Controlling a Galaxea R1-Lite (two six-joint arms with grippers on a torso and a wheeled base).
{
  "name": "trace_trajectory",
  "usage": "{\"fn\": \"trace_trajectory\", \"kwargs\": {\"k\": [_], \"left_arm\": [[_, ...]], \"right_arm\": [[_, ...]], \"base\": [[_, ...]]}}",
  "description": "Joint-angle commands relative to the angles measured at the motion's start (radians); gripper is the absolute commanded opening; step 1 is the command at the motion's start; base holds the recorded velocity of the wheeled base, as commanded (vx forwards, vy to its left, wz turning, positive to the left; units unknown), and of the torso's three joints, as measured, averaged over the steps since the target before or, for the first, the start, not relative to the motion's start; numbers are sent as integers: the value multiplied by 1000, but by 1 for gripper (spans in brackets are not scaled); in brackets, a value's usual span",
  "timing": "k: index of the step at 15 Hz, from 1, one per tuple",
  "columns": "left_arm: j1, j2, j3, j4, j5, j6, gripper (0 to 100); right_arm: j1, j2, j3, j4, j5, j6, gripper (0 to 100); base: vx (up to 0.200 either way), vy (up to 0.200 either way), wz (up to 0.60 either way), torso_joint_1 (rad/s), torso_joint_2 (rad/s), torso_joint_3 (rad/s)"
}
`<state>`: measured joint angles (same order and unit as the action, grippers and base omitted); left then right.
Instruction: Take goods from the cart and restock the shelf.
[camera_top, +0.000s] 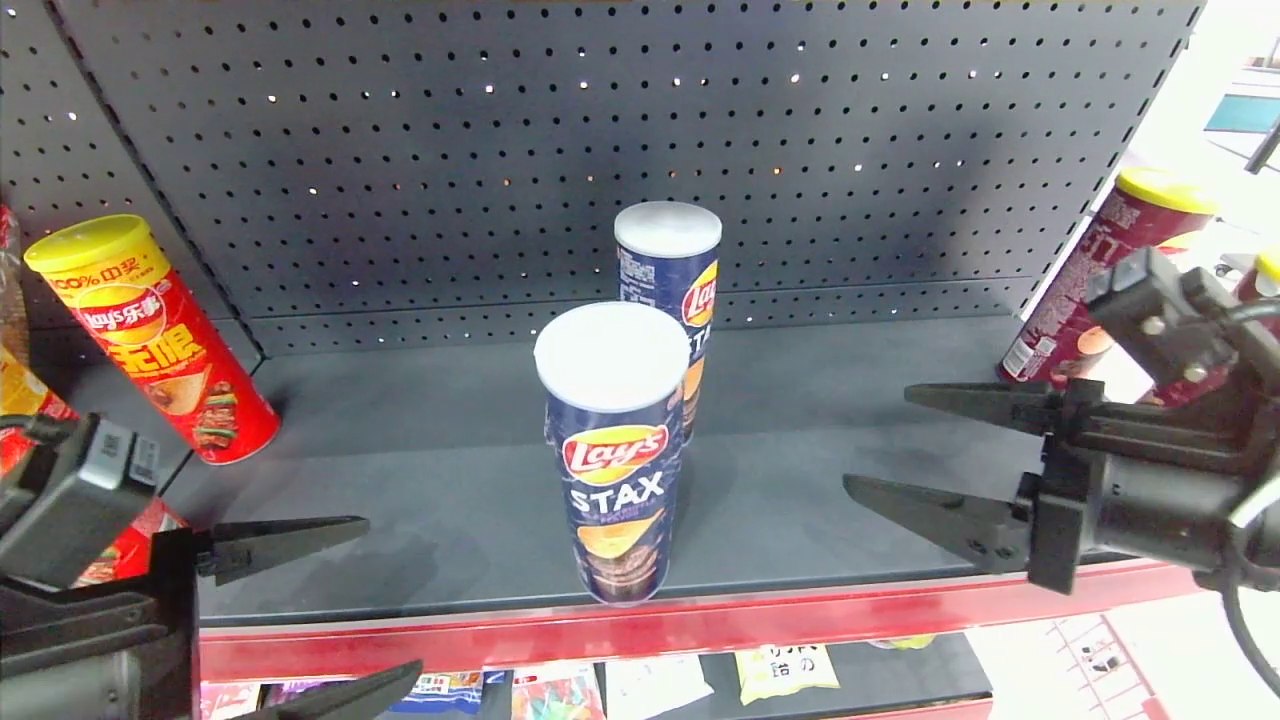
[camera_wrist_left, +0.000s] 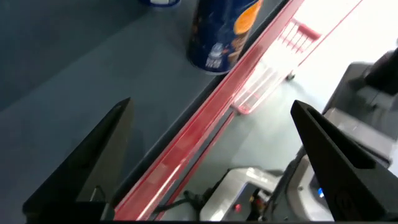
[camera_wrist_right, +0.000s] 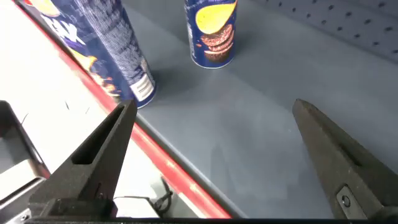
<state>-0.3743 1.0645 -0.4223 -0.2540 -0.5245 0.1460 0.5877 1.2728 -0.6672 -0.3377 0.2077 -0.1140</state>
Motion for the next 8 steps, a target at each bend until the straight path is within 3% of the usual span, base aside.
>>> {"fn": "trace_trajectory", "kwargs": {"k": [1, 4, 8], "left_arm": [[0, 126, -9, -1, 1, 63, 100], [0, 216, -39, -1, 6, 135, 100], [-3, 302, -75, -1, 8, 176, 100]], "right_arm": [[-2, -112, 34, 0, -21, -1, 100], [-14, -144, 35, 2, -30, 1, 100], [-38, -145, 32, 0, -28, 2, 100]], "base": [[0, 0, 0, 0, 0, 0], [0, 0, 0, 0, 0, 0], [0, 0, 0, 0, 0, 0]]}}
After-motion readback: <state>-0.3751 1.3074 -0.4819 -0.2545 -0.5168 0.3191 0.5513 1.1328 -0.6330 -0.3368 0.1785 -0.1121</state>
